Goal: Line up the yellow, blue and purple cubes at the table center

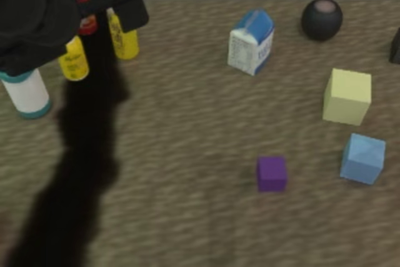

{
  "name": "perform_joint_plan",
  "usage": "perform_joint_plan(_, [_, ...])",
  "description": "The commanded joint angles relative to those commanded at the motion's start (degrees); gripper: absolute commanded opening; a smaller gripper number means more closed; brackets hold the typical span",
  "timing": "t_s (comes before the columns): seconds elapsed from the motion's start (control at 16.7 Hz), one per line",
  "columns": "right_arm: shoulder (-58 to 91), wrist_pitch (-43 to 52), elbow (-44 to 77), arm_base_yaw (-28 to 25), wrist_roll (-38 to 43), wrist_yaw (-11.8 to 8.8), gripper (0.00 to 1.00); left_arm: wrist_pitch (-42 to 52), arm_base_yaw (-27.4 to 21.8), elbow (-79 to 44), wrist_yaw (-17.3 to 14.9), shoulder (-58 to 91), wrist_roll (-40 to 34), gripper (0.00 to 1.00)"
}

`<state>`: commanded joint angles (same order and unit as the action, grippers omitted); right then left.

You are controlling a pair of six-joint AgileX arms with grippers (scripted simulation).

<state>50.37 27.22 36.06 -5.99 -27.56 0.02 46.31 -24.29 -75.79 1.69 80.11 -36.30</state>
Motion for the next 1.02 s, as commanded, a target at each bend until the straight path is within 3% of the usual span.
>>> perform_joint_plan(0.54, [42.8,21.8,27.2,-4.6,-21.4,0.1,1.00,-30.2,18.5,54.6,-0.5,-56.3,23.2,1.00])
perform_joint_plan(1.02, [58.8,30.0,40.4,-6.6,-30.7,0.0,1.00,-46.0,25.3,75.4,-1.7,-79.7,36.1,1.00])
